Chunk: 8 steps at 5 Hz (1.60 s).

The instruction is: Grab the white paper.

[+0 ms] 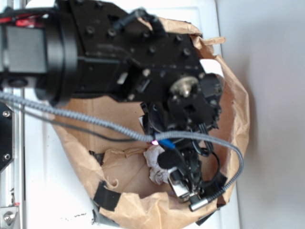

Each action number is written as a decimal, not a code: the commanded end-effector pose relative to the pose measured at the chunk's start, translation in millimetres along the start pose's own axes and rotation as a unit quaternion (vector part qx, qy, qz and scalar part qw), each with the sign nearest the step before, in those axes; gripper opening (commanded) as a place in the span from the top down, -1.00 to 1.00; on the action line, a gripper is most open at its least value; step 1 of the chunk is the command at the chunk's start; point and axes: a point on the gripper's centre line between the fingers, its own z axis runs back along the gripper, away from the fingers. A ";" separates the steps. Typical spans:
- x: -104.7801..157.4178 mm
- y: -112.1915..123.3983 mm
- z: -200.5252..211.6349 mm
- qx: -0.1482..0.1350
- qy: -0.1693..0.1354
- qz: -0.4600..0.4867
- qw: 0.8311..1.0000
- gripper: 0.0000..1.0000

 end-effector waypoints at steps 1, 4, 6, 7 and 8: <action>5.9 7.5 -6.4 -0.006 -0.112 0.035 0.993 -1.00; 17.2 -15.2 -61.6 0.047 -0.094 -0.019 0.994 -1.00; 17.6 -16.3 -66.3 0.053 -0.101 -0.015 0.993 1.00; 16.8 -13.7 -56.0 0.046 -0.096 -0.012 0.994 1.00; 17.2 -12.6 -43.8 0.040 -0.084 -0.012 0.996 1.00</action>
